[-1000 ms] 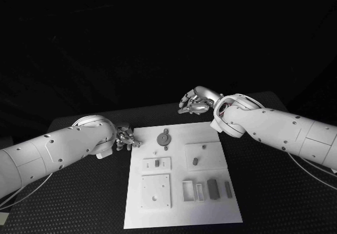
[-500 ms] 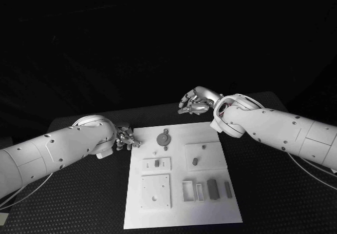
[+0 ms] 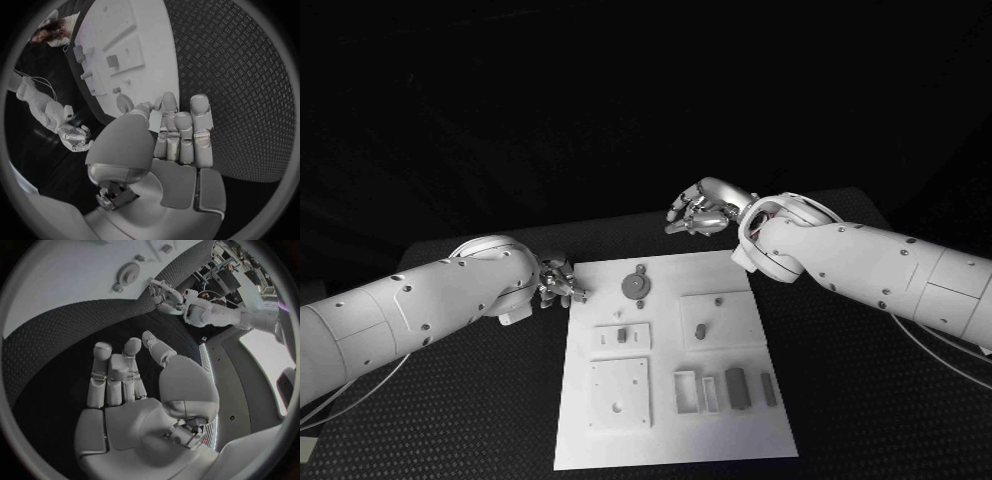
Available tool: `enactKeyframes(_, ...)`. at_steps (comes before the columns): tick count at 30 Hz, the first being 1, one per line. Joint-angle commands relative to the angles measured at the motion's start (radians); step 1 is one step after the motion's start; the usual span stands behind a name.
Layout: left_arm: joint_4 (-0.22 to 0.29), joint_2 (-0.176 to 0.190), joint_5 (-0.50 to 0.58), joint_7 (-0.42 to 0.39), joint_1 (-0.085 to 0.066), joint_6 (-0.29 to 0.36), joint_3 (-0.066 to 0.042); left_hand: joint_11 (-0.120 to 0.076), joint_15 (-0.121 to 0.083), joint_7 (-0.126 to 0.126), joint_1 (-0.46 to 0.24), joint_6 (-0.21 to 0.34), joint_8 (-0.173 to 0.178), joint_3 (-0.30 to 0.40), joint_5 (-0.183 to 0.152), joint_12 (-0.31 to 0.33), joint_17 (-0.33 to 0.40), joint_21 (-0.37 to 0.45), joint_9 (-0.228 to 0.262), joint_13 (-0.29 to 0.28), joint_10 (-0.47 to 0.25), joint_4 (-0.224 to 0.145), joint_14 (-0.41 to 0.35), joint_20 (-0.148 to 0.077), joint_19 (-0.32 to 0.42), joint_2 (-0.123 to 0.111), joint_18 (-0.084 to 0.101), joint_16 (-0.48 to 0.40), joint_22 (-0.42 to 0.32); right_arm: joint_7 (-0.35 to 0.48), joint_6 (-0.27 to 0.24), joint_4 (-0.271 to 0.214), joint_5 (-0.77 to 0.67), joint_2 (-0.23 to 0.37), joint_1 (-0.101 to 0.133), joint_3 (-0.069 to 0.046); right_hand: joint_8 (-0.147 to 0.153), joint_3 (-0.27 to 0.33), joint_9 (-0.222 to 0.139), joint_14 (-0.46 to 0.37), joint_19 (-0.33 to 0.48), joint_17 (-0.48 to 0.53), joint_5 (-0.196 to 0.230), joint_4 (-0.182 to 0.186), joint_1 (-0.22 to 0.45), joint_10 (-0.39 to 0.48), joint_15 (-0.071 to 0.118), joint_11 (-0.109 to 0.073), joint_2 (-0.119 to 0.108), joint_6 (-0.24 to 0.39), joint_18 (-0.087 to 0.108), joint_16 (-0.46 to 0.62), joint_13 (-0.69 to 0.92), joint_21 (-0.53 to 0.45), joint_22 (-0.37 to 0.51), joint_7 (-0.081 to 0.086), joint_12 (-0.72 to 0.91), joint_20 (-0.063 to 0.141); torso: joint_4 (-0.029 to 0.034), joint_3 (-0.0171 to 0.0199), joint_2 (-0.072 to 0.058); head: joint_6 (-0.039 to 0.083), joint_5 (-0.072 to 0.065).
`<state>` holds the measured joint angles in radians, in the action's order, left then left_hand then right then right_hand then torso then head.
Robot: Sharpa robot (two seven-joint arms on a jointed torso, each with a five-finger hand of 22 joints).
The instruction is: Assemble the parts on the task board
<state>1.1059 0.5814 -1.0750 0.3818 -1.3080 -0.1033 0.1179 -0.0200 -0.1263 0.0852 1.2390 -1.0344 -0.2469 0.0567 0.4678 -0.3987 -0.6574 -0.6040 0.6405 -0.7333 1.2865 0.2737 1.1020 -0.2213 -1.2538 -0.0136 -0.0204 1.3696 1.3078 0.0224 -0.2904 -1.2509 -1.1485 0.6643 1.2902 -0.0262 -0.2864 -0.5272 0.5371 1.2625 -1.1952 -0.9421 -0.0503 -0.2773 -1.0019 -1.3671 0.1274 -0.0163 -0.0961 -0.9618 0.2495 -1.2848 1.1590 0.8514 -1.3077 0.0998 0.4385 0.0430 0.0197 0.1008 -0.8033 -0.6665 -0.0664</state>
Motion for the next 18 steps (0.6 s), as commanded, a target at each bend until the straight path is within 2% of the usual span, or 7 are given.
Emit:
enactKeyframes(1, -0.001, -0.002, 0.018, -0.009, -0.001, -0.011, 0.0, 0.001, -0.001, 0.004, 0.022, -0.003, -0.007, -0.009, 0.006, -0.005, 0.002, -0.005, 0.001, -0.002, -0.007, -0.002, -0.008, -0.002, 0.009, 0.007, -0.071, 0.004, 0.023, 0.009, 0.013, -0.001, 0.0, -0.001, -0.001, 0.0, 0.003, 0.001, 0.002, 0.0, -0.001, -0.001, 0.001, 0.002, 0.006, 0.003, -0.004, 0.001, 0.002, 0.007, 0.012, 0.005, 0.002, -0.004, -0.016, 0.0, -0.004, 0.002, 0.0005, 0.0001, 0.0, -0.001, 0.0)
enactKeyframes(8, -0.005, -0.003, 0.037, -0.007, -0.002, -0.024, 0.0, 0.0, -0.002, 0.003, 0.074, -0.005, -0.008, -0.012, 0.002, -0.004, 0.005, -0.009, 0.001, -0.003, -0.007, -0.012, -0.009, -0.002, 0.011, 0.007, -0.07, 0.007, 0.022, 0.008, 0.013, -0.001, 0.0, -0.002, -0.001, 0.0, 0.004, 0.001, 0.002, 0.001, -0.001, -0.001, 0.001, 0.002, 0.007, 0.003, -0.004, 0.002, 0.002, 0.007, 0.012, 0.005, 0.002, -0.004, -0.016, 0.0, -0.004, 0.002, -0.0003, 0.0007, 0.0, -0.003, 0.001)
enactKeyframes(13, -0.008, -0.004, 0.048, -0.001, -0.004, -0.029, 0.0, 0.001, -0.001, 0.004, 0.102, -0.006, -0.008, -0.023, 0.041, -0.002, 0.007, -0.01, 0.0, -0.003, -0.007, -0.009, -0.012, 0.0, 0.015, 0.001, -0.068, 0.011, 0.022, 0.008, 0.012, -0.001, 0.0, -0.003, -0.001, 0.0, 0.004, 0.001, 0.002, 0.001, -0.001, -0.001, 0.001, 0.002, 0.007, 0.003, -0.004, 0.002, 0.002, 0.007, 0.012, 0.005, 0.002, -0.004, -0.016, 0.0, -0.004, 0.002, -0.0006, 0.0006, 0.0, -0.004, 0.002)
enactKeyframes(18, -0.009, -0.004, 0.067, 0.0, -0.005, -0.029, 0.0, 0.0, -0.002, 0.003, 0.115, -0.01, -0.01, -0.027, 0.063, -0.002, 0.008, -0.011, 0.0, -0.004, -0.006, -0.006, -0.012, -0.001, 0.016, -0.006, -0.068, 0.014, 0.022, 0.008, 0.013, -0.002, 0.0, -0.003, -0.001, 0.0, 0.004, 0.001, 0.002, 0.001, -0.001, -0.001, 0.001, 0.002, 0.007, 0.003, -0.004, 0.002, 0.002, 0.007, 0.012, 0.005, 0.002, -0.004, -0.016, 0.0, -0.004, 0.002, 0.0003, 0.0005, 0.0, -0.004, 0.002)
